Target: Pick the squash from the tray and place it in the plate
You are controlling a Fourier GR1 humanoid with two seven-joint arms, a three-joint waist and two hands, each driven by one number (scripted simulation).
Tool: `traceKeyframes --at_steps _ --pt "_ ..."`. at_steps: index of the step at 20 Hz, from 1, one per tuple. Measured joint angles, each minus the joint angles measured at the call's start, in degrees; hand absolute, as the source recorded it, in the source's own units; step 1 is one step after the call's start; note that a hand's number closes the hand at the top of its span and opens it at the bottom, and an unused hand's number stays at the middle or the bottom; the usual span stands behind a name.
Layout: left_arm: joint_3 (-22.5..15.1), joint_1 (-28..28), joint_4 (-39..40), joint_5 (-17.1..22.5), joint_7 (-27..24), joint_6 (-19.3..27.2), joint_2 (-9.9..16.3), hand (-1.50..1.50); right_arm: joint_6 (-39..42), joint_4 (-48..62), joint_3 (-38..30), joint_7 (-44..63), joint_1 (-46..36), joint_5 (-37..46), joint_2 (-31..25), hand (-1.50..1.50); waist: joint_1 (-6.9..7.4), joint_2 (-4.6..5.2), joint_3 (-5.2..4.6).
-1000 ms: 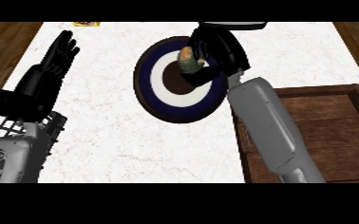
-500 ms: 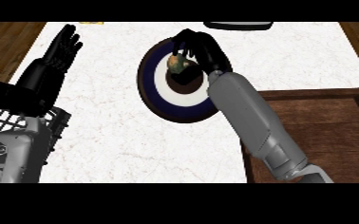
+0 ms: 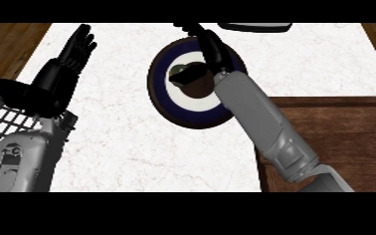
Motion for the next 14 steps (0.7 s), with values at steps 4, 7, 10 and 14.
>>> traceKeyframes --at_steps 4,7,10,14 --pt "1.09 1.92 -0.42 0.62 -1.16 -1.11 1.01 0.0 0.08 -0.07 -2.86 -4.92 0.05 -6.67 0.0 -1.5 -0.5 -0.19 0.0" --pt "1.06 1.8 -1.4 0.64 -0.12 -0.82 0.77 0.0 1.25 0.46 -5.13 -7.64 0.17 -11.22 0.0 -1.5 -1.1 -0.35 -0.01" --pt "1.91 2.68 -2.61 0.8 0.39 -0.69 1.22 0.0 3.07 1.6 -8.89 -9.51 0.02 -13.91 -0.84 -1.5 -1.85 -0.51 -0.01" --pt "2.58 2.9 -2.39 0.85 0.38 -0.72 1.35 0.0 7.78 3.18 -13.13 -12.25 1.2 -16.81 -4.56 -1.5 -2.57 -0.57 -0.02"
